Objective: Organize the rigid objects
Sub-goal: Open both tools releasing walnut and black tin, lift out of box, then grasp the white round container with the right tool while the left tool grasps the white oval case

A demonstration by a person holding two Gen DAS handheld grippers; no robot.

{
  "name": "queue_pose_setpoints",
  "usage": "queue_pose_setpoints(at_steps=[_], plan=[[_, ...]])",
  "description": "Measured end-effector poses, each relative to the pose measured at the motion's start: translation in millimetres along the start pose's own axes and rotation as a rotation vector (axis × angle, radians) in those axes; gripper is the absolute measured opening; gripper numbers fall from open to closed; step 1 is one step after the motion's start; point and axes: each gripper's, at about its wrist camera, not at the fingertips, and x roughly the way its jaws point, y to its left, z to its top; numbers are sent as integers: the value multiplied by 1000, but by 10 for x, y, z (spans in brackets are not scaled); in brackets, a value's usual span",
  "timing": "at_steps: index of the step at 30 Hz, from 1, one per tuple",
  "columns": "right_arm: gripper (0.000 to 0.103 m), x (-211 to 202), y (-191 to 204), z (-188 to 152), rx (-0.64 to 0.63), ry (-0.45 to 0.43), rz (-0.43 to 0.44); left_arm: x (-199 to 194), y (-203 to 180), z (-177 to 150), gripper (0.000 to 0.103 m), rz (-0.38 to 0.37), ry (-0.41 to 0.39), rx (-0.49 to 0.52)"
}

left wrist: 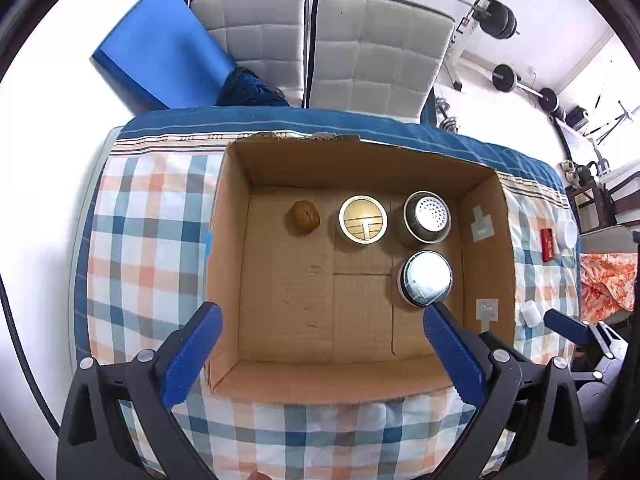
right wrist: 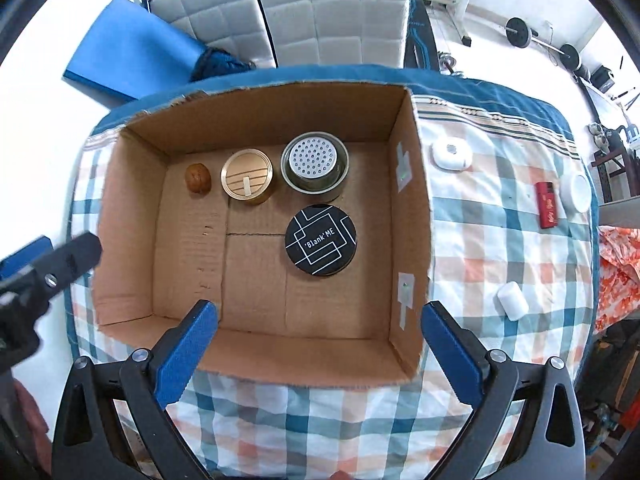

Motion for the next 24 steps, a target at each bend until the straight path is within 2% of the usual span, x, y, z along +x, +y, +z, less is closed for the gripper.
queue_pose_setpoints(at_steps=[8, 16, 19, 24], plan=[[103, -389, -124, -187, 17, -78, 1, -365, -122, -235, 103, 3, -58, 25], [103, -682, -240, -281, 18, -117, 39, -615, -318, -273, 103, -12, -104, 38], [103, -738, -430, -292, 47, -120, 47, -665, -519, -240, 103, -4, -121, 60], [103, -852, -1062, -337, 135, -117, 25, -596, -1132, -125, 103, -80, -112, 119]])
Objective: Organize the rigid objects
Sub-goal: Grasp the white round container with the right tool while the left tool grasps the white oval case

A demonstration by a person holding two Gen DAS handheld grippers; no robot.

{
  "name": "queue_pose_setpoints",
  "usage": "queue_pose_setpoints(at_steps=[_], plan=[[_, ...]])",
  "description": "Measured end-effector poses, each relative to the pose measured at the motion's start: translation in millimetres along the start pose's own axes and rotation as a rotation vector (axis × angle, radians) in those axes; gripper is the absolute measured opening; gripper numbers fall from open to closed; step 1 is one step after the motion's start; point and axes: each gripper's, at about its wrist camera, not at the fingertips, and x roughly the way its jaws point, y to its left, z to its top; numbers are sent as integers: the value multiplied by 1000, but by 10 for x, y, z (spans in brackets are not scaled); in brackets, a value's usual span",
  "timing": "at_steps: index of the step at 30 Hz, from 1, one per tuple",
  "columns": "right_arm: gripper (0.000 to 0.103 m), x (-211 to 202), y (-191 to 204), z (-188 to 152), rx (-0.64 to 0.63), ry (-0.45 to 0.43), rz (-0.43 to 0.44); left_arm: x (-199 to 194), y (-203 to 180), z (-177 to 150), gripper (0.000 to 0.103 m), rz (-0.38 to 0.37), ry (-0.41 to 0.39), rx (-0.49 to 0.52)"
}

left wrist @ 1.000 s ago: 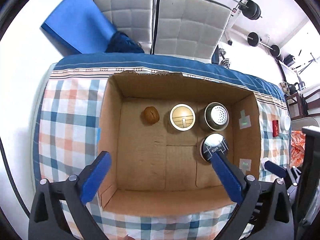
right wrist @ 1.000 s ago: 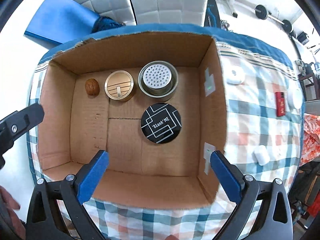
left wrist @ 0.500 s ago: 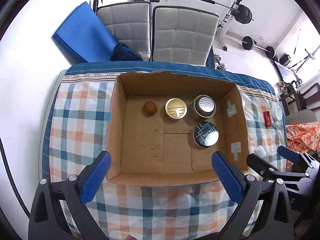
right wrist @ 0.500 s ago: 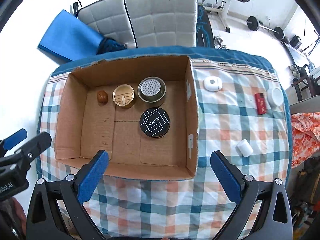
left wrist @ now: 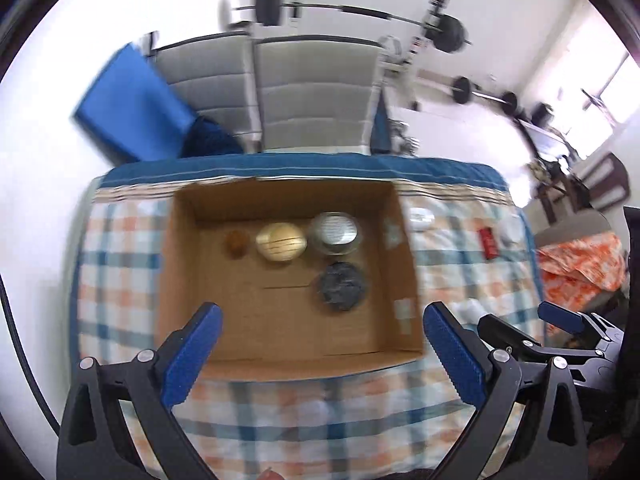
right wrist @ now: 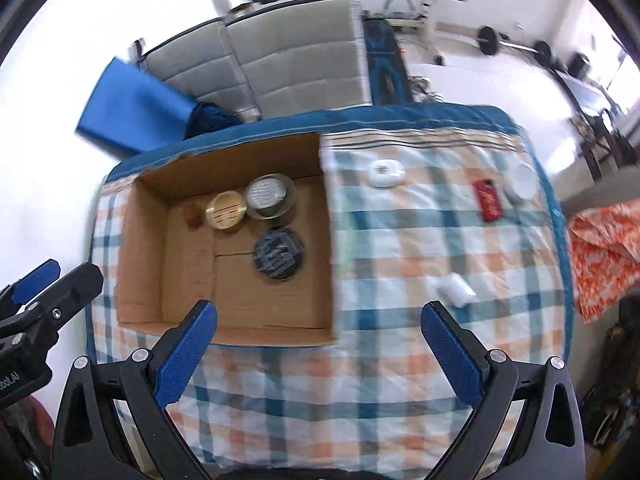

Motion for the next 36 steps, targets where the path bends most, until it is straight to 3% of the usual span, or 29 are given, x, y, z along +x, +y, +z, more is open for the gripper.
queue_pose_setpoints(at_steps=[8, 14, 18, 22, 24, 29, 36], plan=[[103, -15, -1413, 152, 203, 22, -76, 735, -1225, 453, 103, -94, 95, 138], [103, 331, -2256, 456, 286, 64, -113, 1529, -1764, 923, 103, -51, 202, 149], [103, 753, -2653, 772, 331, 102, -98, 2040, -1890, 1165, 102, -71, 267, 118], [103, 1196, -2947, 1101, 362, 140, -84, 2503, -1957, 1305, 91, -46, 337, 99], [103, 1416, -3045, 1240, 374, 167, -75, 2752, -1950, 1351, 90, -21, 378, 89], [103, 1912, -3170, 1520, 375, 231, -79, 3252, -1848, 1395, 90, 22, 472, 37], [103, 2256, -3211, 1653, 357, 270, -76, 3738, -1777, 1298, 90, 116, 575, 40]])
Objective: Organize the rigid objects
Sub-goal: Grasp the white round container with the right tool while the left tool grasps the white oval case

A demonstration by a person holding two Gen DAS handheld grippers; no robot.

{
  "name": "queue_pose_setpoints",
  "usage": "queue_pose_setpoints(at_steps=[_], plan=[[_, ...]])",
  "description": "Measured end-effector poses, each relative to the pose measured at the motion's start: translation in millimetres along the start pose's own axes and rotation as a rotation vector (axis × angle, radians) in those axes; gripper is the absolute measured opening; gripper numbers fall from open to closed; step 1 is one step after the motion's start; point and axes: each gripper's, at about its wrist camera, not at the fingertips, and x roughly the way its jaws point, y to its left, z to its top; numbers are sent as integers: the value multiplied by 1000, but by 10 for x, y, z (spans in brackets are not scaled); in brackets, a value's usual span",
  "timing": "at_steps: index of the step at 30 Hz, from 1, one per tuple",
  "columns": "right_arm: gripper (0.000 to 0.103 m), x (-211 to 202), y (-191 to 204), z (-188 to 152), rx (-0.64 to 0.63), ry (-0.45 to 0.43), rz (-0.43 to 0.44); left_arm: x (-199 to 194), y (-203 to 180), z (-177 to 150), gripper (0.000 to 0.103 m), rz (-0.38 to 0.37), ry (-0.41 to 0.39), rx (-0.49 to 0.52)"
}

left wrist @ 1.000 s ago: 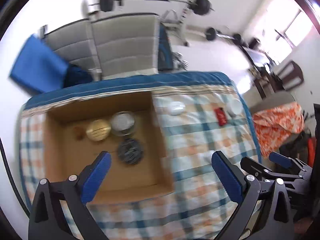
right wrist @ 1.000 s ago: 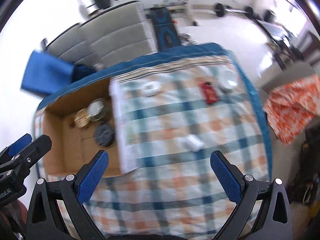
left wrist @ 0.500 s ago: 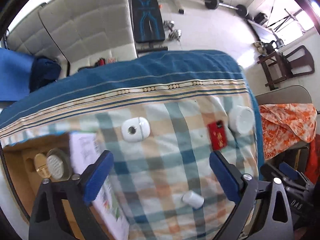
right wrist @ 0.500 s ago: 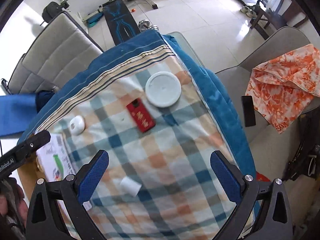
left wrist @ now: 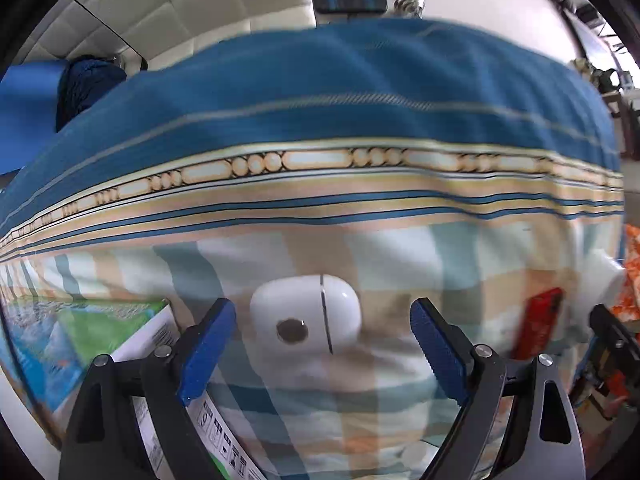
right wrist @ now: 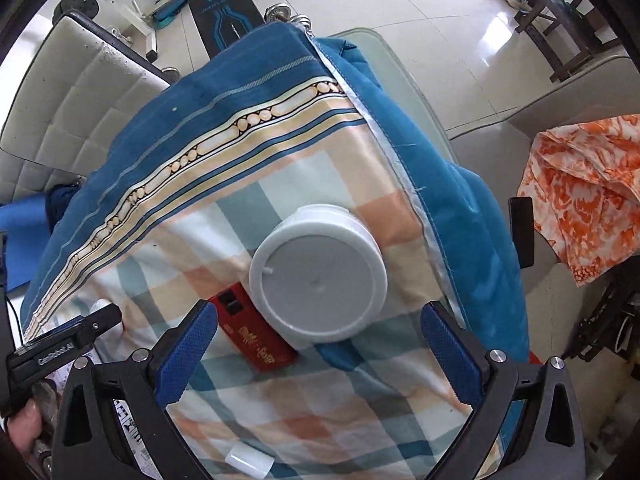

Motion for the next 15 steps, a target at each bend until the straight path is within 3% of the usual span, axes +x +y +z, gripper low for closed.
queue_pose_setpoints(at_steps=[3, 6, 7, 11, 15], plan=[[103, 113, -12, 58, -1, 22, 4, 79, -36, -4, 82, 13, -7, 10], [101, 177, -39, 93, 4, 29, 10, 64, -85, -23, 66, 4, -26, 17], [98, 198, -51, 110, 5, 34, 12, 43, -115, -23, 56, -2, -36, 20], [83, 295, -47, 174, -7, 60, -1, 9, -191, -34, 54, -4, -57, 26], [80, 334, -53, 210, -7, 61, -6, 19, -172, -37, 54, -29, -69, 8]])
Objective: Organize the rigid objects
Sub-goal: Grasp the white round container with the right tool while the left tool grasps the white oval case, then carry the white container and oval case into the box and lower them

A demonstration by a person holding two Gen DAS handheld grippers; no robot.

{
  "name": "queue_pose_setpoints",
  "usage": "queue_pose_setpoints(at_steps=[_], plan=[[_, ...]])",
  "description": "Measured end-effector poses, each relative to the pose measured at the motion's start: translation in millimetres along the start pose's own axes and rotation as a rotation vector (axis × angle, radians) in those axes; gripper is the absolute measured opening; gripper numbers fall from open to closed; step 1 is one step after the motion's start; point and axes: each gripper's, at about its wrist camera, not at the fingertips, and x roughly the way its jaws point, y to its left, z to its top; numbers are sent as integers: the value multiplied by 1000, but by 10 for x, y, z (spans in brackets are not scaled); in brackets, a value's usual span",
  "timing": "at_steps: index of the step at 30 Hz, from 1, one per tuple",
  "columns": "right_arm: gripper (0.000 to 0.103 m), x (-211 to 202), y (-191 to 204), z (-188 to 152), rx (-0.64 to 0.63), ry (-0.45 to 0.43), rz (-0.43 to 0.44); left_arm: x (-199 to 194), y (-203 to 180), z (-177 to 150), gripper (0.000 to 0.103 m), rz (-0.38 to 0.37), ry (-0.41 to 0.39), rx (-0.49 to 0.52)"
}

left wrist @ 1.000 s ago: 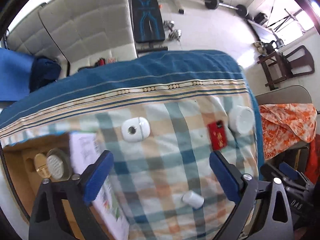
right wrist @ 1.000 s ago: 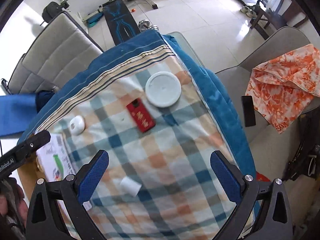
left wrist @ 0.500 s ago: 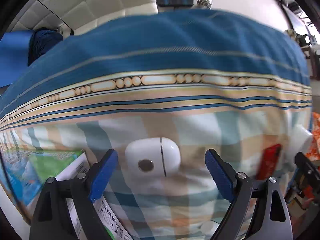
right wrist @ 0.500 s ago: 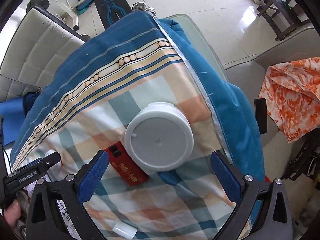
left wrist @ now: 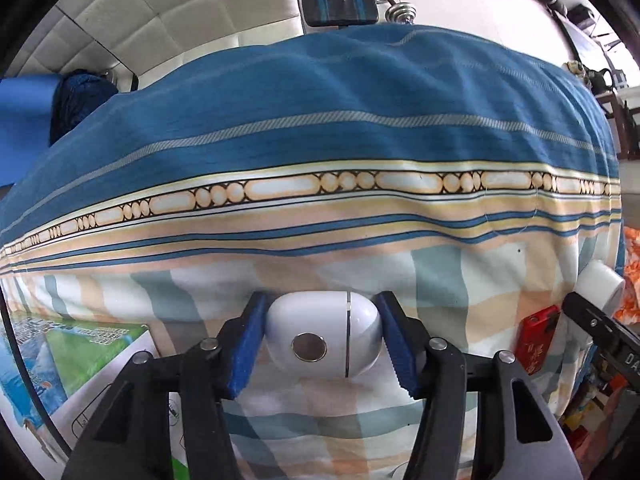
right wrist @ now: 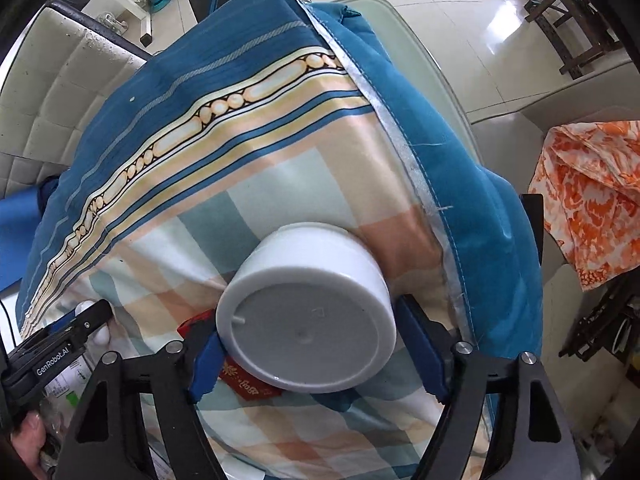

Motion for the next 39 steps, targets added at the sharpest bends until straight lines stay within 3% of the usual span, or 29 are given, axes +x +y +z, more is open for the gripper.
queue_pose_setpoints(at_steps=[4, 5, 9, 19, 28, 35, 39], plan=[[78, 50, 65, 21, -13, -1, -40, -34, 79, 68, 54, -15, -3, -6], [71, 31, 88, 20, -18, -4, -46, -54, 89, 103, 54, -18, -5, -8], [70, -55, 154, -51, -57, -4, -50, -82, 100, 52, 54, -29, -15, -5], [70, -460, 131, -385, -129, -71, -42, -231, -54, -410, 54, -75, -49, 33], [70, -553, 211, -749, -174, -92, -15, -263, -94, -797, 54, -106, -59, 50], [70, -270, 105, -1137, -183, 0, 2, -301, -126, -1066, 54, -115, -69, 63], [70, -306, 158, -1356, -205, 2, 18, -504, -125, -1213, 54, -131, -91, 67]])
